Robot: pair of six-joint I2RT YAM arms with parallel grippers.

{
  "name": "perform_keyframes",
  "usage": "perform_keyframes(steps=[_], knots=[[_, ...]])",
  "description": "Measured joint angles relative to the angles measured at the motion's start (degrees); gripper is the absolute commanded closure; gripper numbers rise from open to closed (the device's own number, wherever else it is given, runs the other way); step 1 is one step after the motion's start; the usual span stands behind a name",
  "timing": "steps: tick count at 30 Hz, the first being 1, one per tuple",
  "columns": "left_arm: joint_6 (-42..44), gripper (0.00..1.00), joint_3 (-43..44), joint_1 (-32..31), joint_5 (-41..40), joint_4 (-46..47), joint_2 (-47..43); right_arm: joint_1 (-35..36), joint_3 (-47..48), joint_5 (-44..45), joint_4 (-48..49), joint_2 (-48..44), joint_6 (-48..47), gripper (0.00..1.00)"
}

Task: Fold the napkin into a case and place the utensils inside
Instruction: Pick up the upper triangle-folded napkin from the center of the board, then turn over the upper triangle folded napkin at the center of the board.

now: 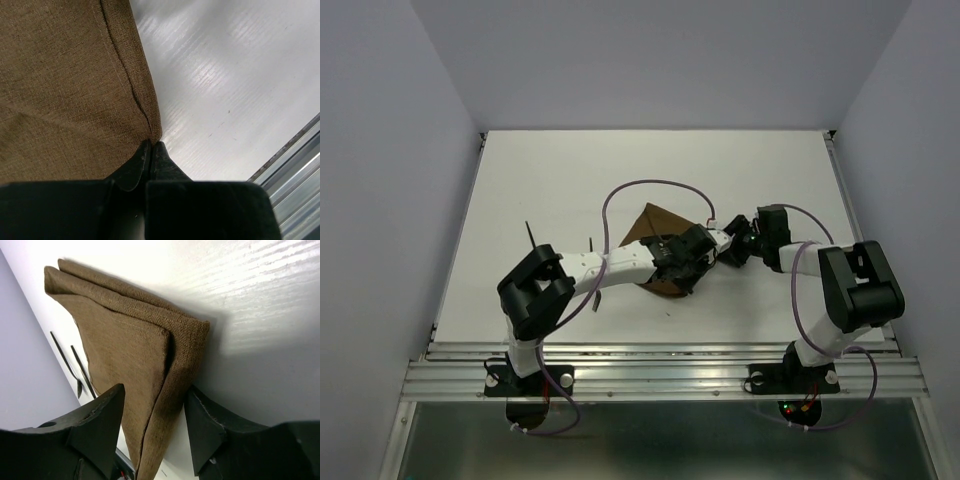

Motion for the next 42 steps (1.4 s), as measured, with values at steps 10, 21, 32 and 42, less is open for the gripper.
perform_keyframes(steps=[10, 21, 32, 42], knots=[[0.02, 1.0, -0.09, 0.07, 1.16, 0.24, -0.79, 0.0, 0.28, -0.09, 3.93, 2.75, 1.97, 0.58], [0.13, 1.0, -0.09, 0.28, 1.11, 0.37, -1.46, 0.0, 2.45, 0.39, 3.76, 6.21, 1.57, 0.99], [0.33, 1.0, 0.17, 0.39, 1.01, -0.24, -5.01, 0.39, 2.99, 6.8, -6.75, -3.91, -0.07, 0.99], [-0.24, 1.0, 8.22, 0.39, 5.51, -1.38, -7.15, 0.39, 10.75, 20.0, -22.4, -23.85, -4.17, 0.99]])
